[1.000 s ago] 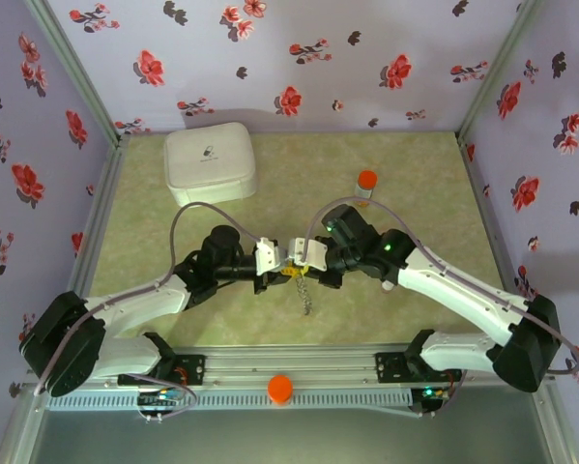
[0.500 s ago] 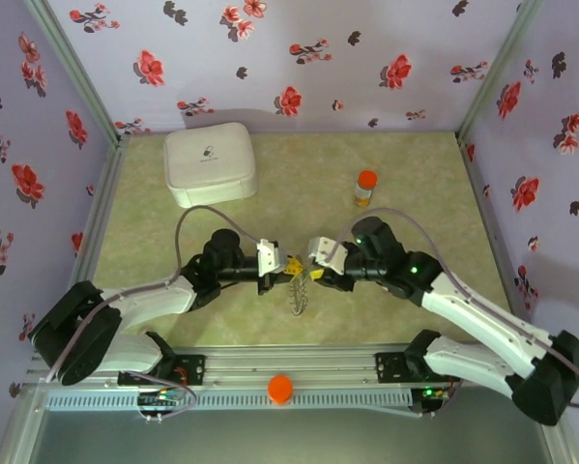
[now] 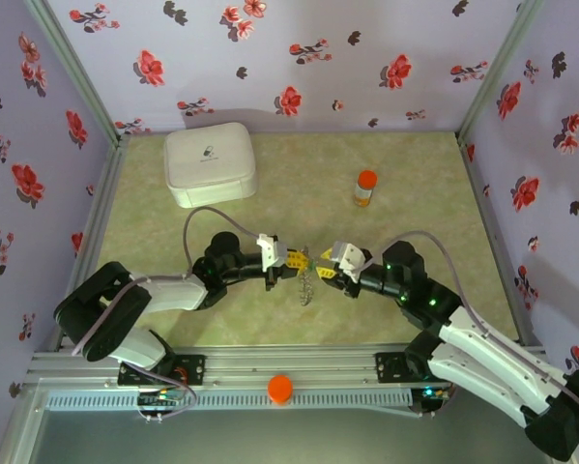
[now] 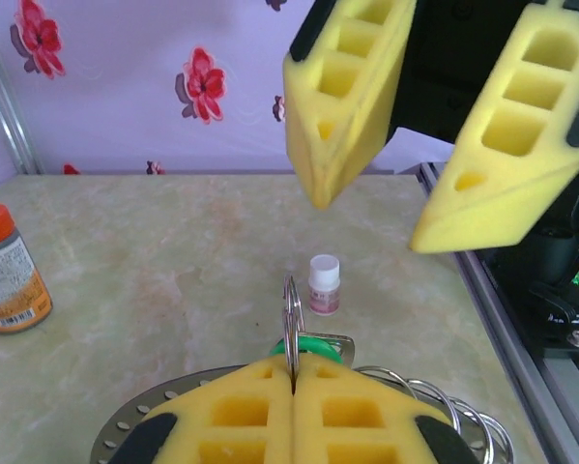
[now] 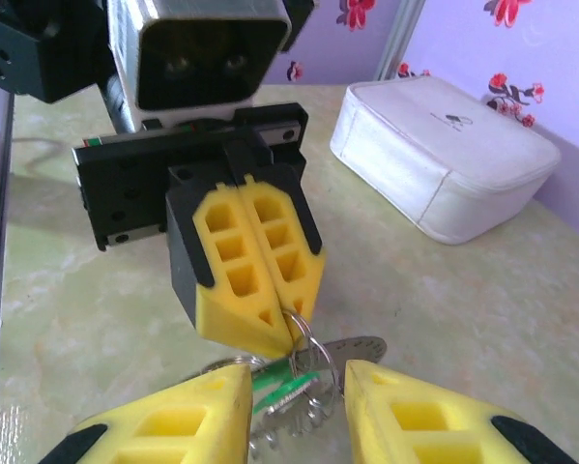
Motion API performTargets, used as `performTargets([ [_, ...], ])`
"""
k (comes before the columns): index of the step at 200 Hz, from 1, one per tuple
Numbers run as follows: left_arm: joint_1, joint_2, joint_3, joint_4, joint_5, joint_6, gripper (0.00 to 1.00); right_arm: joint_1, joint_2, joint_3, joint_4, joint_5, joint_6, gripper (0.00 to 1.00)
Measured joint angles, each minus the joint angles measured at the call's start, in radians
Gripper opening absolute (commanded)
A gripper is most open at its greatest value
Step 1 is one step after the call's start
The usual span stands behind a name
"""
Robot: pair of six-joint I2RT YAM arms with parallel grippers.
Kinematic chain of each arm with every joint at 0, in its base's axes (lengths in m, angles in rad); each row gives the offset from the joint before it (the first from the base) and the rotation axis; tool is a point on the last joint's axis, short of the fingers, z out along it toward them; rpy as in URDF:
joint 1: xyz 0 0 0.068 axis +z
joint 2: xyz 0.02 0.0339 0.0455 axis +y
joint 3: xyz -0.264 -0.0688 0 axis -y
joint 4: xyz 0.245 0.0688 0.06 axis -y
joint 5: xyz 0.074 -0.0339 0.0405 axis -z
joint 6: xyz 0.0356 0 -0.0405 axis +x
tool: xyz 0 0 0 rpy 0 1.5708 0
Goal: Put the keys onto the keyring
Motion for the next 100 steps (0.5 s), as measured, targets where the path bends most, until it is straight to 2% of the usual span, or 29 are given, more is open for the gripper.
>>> performTargets([
  [31, 0.001, 0.000, -0.007, 0.011, 0.008, 0.000, 0.00, 0.000, 0.083, 0.072, -0.092, 0.008, -0.012, 0.31],
  [70, 0.003, 0.000, -0.007, 0.011, 0.019, 0.000, 0.00, 0.000, 0.127, 0.099, -0.123, 0.029, -0.019, 0.27],
  [81, 0.003, -0.001, -0.007, 0.011, 0.023, 0.000, 0.00, 0.000, 0.128, 0.109, -0.131, 0.043, -0.026, 0.31],
  [91, 0.003, -0.001, -0.007, 0.010, 0.026, 0.000, 0.00, 0.000, 0.128, 0.118, -0.138, 0.051, -0.034, 0.38],
  [100, 0.003, -0.001, -0.007, 0.010, 0.026, 0.000, 0.00, 0.000, 0.128, 0.125, -0.139, 0.060, -0.041, 0.40],
])
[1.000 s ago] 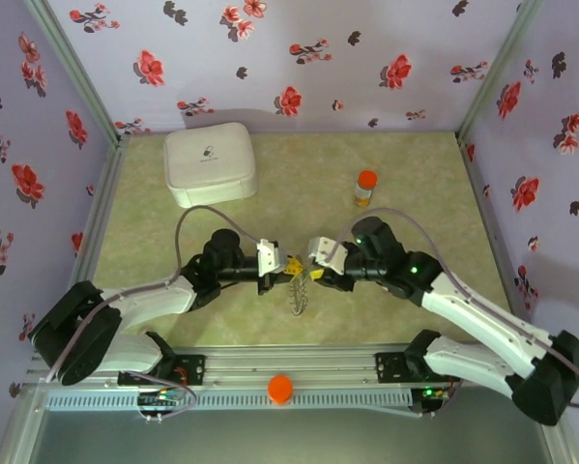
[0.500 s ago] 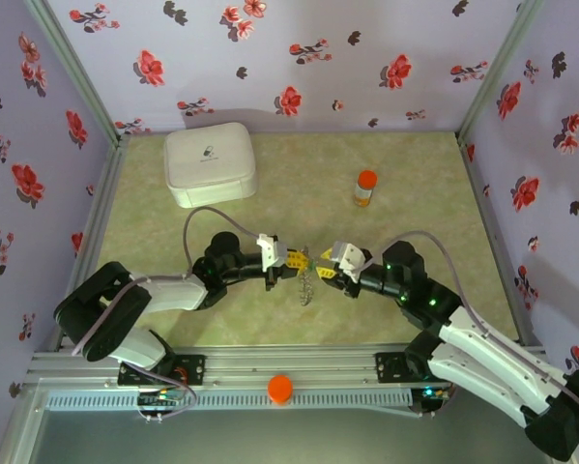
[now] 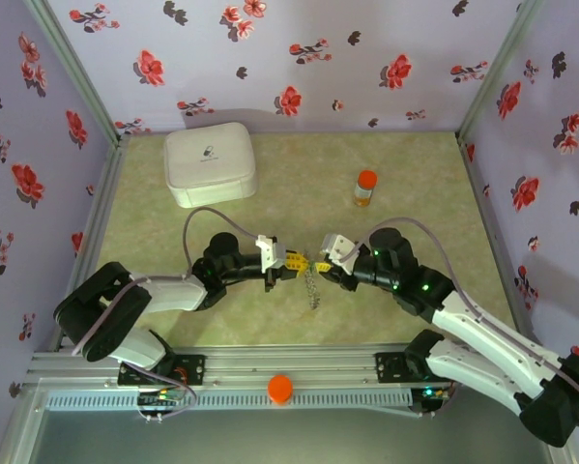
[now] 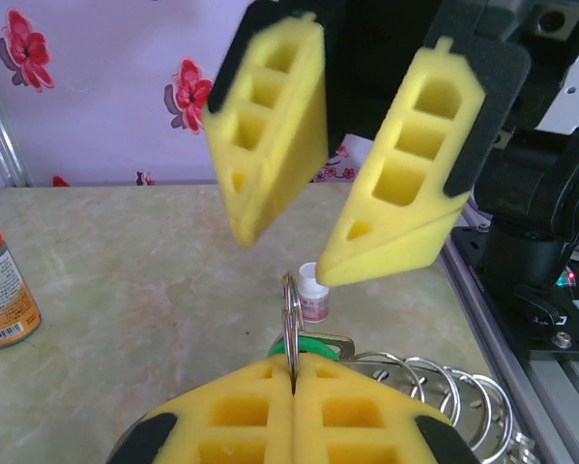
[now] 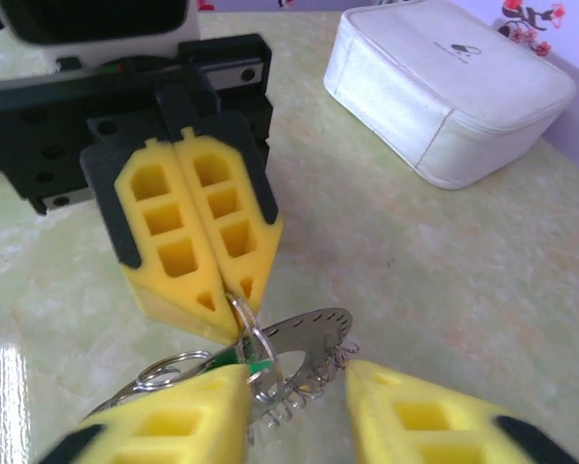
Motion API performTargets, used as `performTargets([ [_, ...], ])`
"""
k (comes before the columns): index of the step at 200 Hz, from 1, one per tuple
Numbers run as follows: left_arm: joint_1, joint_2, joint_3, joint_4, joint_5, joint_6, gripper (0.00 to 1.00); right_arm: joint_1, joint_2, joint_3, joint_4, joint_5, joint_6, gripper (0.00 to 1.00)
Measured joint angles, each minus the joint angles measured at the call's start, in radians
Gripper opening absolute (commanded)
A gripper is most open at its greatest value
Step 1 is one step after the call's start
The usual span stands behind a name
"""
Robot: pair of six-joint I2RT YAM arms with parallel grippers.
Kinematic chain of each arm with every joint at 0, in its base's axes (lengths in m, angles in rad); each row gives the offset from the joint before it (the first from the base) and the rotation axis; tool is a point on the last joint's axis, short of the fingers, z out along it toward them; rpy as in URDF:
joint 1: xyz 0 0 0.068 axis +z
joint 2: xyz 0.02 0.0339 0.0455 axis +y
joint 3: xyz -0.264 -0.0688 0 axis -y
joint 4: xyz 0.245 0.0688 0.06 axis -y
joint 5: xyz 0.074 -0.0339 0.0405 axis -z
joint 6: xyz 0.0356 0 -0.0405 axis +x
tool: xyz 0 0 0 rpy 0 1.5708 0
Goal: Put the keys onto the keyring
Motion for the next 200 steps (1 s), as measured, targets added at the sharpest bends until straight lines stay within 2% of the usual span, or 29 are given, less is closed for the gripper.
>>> performTargets([
  [48, 0.002, 0.000, 0.000, 0.000, 0.004, 0.000, 0.00, 0.009, 0.040, 0.028, -0.028, 0.008, -0.017, 0.33],
  [67, 0.002, -0.001, 0.000, 0.000, 0.008, 0.000, 0.00, 0.019, 0.058, 0.028, -0.040, 0.006, -0.022, 0.27],
  [95, 0.005, -0.005, 0.000, -0.001, 0.008, 0.000, 0.00, 0.023, 0.064, 0.032, -0.056, 0.004, -0.040, 0.08],
  [114, 0.008, -0.011, -0.002, -0.006, 0.008, 0.001, 0.00, 0.023, 0.064, 0.040, -0.066, 0.009, -0.039, 0.00],
  [155, 0.010, -0.025, -0.003, -0.008, 0.016, 0.000, 0.00, 0.026, 0.064, 0.043, -0.076, 0.045, -0.034, 0.00],
  [195, 0.010, -0.046, -0.003, -0.023, 0.018, -0.004, 0.00, 0.032, 0.145, 0.079, -0.096, 0.056, -0.015, 0.00],
  [200, 0.010, -0.047, -0.003, -0.023, 0.019, -0.004, 0.00, 0.032, 0.150, 0.080, -0.096, 0.056, -0.011, 0.03],
])
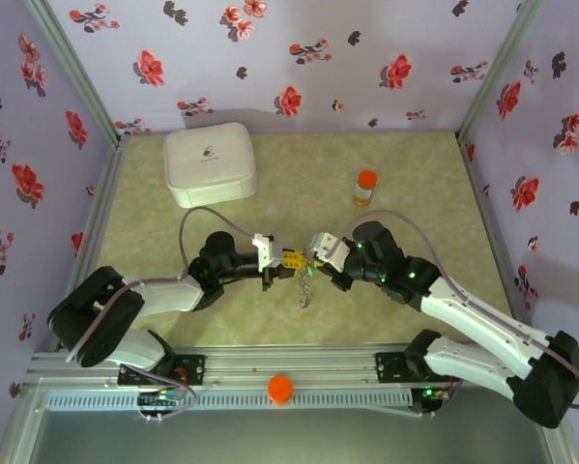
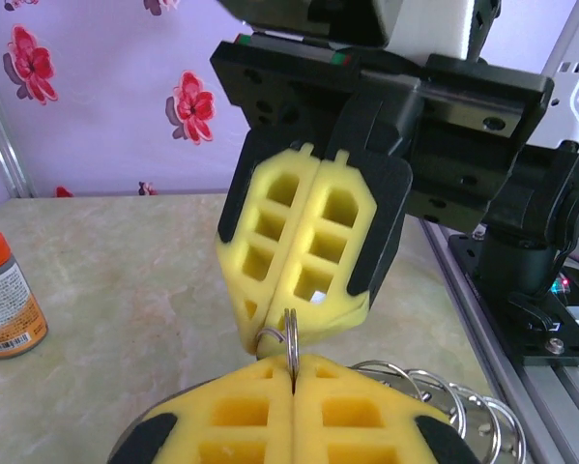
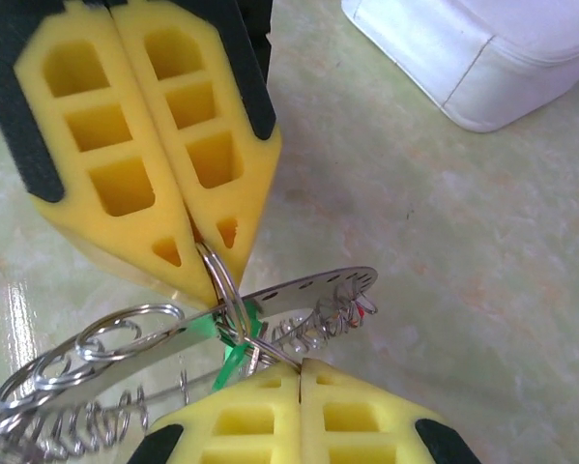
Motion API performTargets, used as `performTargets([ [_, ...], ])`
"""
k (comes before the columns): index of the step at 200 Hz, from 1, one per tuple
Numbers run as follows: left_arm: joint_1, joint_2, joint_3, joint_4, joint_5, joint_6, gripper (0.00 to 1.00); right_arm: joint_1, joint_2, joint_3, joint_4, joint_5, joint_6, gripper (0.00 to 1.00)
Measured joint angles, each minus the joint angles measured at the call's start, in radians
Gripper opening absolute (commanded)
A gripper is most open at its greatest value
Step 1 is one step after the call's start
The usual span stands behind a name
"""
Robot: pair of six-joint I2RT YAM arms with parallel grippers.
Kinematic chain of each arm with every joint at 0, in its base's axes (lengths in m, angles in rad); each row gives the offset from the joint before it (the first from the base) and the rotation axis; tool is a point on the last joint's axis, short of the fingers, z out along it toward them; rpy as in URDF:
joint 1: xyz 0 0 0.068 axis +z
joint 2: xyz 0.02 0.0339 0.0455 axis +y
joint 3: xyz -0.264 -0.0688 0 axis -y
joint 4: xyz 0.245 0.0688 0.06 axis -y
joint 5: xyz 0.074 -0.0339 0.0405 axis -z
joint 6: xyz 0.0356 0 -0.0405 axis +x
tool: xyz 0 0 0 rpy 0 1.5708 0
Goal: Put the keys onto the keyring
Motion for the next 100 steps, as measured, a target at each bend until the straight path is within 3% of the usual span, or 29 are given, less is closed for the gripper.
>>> performTargets([
  [24, 0.000, -0.003, 0.000, -0.003, 0.004, 0.000, 0.00, 0.002, -0.003, 0.001, -0.002, 0.005, 0.024, 0.25],
  [32, 0.000, -0.006, 0.000, -0.002, 0.008, 0.000, 0.00, 0.002, -0.014, -0.002, -0.002, 0.008, 0.026, 0.29],
  [72, 0.000, -0.014, 0.000, 0.008, 0.019, 0.000, 0.00, -0.009, -0.168, -0.071, 0.023, -0.010, 0.024, 0.33],
  [100, 0.000, -0.014, 0.000, 0.008, 0.023, 0.000, 0.00, -0.010, -0.150, -0.073, 0.058, -0.083, 0.022, 0.31],
])
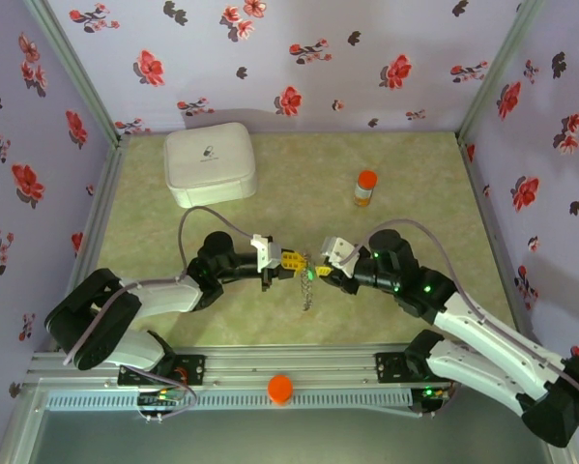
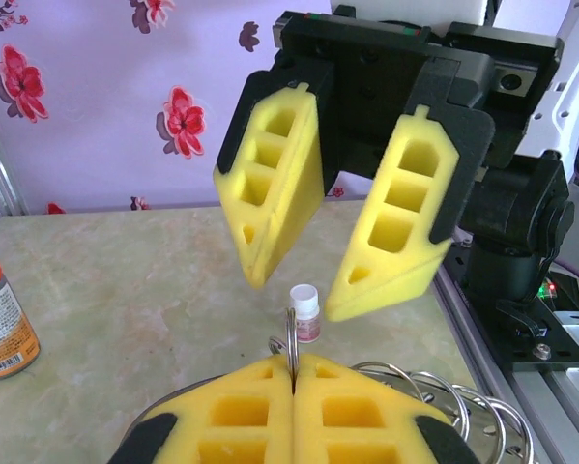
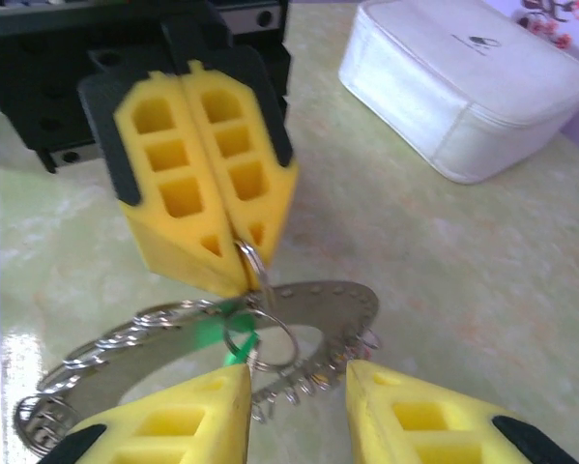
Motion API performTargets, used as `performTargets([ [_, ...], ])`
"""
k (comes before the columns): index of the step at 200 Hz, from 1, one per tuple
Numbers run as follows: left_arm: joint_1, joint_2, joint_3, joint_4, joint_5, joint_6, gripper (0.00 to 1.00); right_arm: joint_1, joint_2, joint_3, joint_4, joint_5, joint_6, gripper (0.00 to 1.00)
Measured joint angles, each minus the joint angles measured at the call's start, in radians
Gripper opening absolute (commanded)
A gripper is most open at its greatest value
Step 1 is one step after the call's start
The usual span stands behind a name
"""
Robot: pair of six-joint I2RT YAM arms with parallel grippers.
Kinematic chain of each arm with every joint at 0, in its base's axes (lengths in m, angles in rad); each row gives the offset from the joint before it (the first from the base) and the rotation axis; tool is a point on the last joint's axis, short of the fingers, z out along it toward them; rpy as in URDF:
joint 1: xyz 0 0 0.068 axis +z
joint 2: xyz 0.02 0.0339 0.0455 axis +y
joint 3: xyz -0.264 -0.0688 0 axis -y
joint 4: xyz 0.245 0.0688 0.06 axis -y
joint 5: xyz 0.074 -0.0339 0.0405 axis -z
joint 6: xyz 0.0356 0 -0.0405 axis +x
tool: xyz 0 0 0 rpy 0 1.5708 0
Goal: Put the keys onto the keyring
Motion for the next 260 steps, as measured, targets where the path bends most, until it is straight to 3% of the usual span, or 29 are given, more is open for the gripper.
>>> performTargets([
  [91, 0.000, 0.000, 0.000, 0.000, 0.011, 0.000, 0.00, -0.005, 0.054, 0.000, 0.093, -0.090, 0.005, 0.18],
  [131, 0.003, 0.000, 0.000, -0.006, 0.011, 0.000, 0.00, -0.005, 0.085, 0.003, 0.111, -0.119, 0.006, 0.00],
  [151, 0.005, 0.000, 0.000, -0.007, 0.000, 0.000, 0.29, -0.007, 0.099, 0.021, 0.098, -0.124, 0.004, 0.00],
  [172, 0.005, -0.015, 0.001, -0.035, -0.031, 0.007, 0.34, -0.007, 0.124, 0.071, 0.022, -0.119, -0.024, 0.00],
  [198, 0.000, -0.083, 0.027, -0.212, -0.076, 0.071, 0.35, -0.003, 0.171, 0.174, -0.117, -0.092, -0.089, 0.00],
  [239, -0.018, -0.109, 0.068, -0.357, -0.109, 0.135, 0.34, 0.031, 0.270, 0.322, -0.291, -0.019, -0.213, 0.00],
  [260, -0.022, -0.109, 0.069, -0.388, -0.123, 0.150, 0.29, 0.054, 0.315, 0.362, -0.348, 0.010, -0.260, 0.00],
])
